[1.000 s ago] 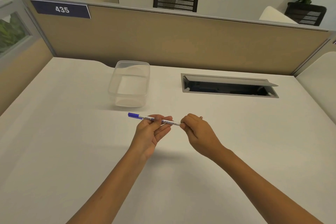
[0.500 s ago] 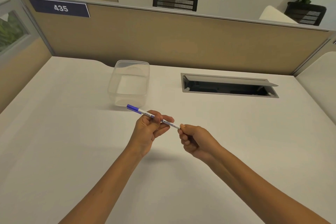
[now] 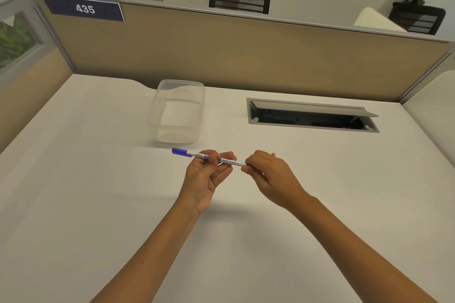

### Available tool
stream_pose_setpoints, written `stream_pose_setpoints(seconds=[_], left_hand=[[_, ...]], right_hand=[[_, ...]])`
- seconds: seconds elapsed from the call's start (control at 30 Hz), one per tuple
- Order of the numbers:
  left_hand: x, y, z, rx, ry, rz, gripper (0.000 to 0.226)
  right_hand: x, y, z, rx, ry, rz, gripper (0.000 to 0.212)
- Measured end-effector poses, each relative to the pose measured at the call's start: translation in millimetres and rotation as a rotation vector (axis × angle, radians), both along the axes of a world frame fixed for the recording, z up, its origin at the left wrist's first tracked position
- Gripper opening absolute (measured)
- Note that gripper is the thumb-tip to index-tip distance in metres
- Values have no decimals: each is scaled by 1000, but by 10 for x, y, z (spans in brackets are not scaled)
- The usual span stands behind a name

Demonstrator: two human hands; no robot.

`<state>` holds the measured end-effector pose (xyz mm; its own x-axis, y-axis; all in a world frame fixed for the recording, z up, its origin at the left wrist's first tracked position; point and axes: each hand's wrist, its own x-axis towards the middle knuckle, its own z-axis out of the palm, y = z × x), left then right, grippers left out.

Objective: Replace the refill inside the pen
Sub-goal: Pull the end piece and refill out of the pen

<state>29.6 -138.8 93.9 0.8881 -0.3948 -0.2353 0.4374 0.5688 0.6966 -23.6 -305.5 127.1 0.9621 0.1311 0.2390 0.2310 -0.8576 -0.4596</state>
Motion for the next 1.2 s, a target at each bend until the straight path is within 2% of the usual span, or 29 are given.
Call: stream_pose_setpoints(seconds=[0.07, 0.13, 0.27, 0.4, 0.47, 0.53, 0.63, 0.77, 0.83, 0.9, 0.93, 1.03, 1.1, 1.13, 1.2], left_hand=[[-6, -9, 0, -9, -7, 6, 14], [-10, -12, 1, -15, -26, 5, 12], [-10, -23, 15, -15, -62, -2, 26], [7, -45, 40, 25, -127, -26, 24], [8, -61, 48, 39, -138, -31, 24], [6, -74, 57, 37, -138, -29, 23], [9, -71, 70, 9, -101, -9, 20], [7, -60, 80, -30, -34, 18, 18], [-7, -72, 88, -49, -6, 13, 16], [-19, -78, 95, -59, 6, 6, 17], [-23, -79, 99, -61, 6, 4, 18], [-39, -92, 116, -69, -2, -4, 19], [-51, -116, 124, -75, -8, -15, 19], [-54, -127, 127, -78, -10, -23, 16], [-53, -129, 131, -75, -26, -41, 12]], right_hand=[[6, -4, 16, 56, 29, -2, 19], [-1, 17, 44, 196, 97, -36, 22], [-27, 102, 101, 638, 326, -211, 34], [-28, 160, 109, 1204, 630, -394, 40], [-17, 171, 109, 1357, 698, -445, 41], [-4, 159, 98, 1208, 657, -461, 43], [-11, 93, 88, 736, 465, -332, 44], [-20, -29, 36, 205, 85, -110, 19], [-8, -51, 33, 76, -35, -65, 17], [-9, -58, 51, 125, -13, -69, 20], [-13, -52, 60, 215, 40, -86, 24], [-31, 34, 91, 656, 262, -216, 40], [-19, 93, 84, 977, 406, -329, 43], [-11, 105, 84, 1079, 457, -372, 44], [0, 83, 101, 1127, 513, -398, 43]])
